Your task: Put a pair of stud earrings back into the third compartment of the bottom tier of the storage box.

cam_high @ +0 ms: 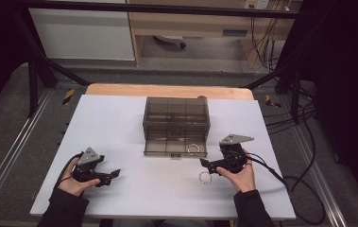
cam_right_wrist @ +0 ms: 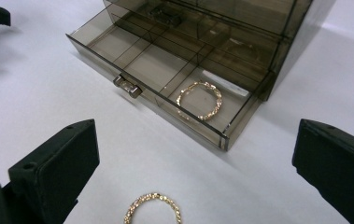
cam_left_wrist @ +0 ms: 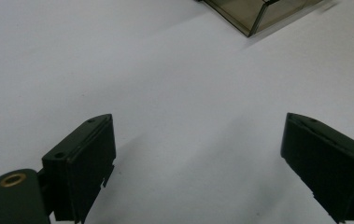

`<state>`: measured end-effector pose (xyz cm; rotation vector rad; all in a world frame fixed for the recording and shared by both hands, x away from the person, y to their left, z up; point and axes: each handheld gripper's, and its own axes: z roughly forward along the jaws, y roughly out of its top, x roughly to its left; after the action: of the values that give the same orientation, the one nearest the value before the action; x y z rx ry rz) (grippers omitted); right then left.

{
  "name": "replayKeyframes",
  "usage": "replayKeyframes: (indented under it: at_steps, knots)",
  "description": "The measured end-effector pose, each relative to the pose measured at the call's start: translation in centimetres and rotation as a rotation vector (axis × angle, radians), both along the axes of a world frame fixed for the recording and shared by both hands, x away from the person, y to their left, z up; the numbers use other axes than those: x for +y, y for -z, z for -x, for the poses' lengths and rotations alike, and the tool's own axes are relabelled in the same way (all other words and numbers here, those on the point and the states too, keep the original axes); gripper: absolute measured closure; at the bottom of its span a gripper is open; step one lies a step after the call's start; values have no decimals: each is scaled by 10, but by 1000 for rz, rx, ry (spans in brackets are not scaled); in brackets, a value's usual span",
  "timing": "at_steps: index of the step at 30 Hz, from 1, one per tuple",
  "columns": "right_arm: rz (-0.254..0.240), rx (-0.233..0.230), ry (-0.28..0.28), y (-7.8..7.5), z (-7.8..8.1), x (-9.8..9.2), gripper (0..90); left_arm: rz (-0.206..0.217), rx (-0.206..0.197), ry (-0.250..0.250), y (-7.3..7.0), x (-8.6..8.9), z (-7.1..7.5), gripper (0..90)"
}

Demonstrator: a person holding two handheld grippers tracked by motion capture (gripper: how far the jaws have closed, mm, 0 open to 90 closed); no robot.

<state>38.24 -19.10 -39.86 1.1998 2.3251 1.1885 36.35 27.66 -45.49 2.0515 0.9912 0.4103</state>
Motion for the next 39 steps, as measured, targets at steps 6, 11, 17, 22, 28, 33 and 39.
replayKeyframes:
  at_steps: [6,11,17,22,28,33,39]
  knots:
    - [-9,22,23,6,4,-10,8,-1,3,-1,1,0,0,98]
    - [-6,27,13,11,12,-12,12,0,0,-1,0,0,0,98]
    - [2,51,-7,22,19,-12,35,3,-1,-1,0,0,0,97]
    - [15,58,-29,29,23,-10,74,1,-4,3,-1,-1,1,97]
    - [2,87,-69,36,26,-3,143,1,-1,3,0,0,1,98]
    - [-4,94,-98,40,28,1,236,3,-1,3,-1,-1,1,98]
    - [-12,109,-120,40,32,3,368,6,-1,3,-1,0,1,98]
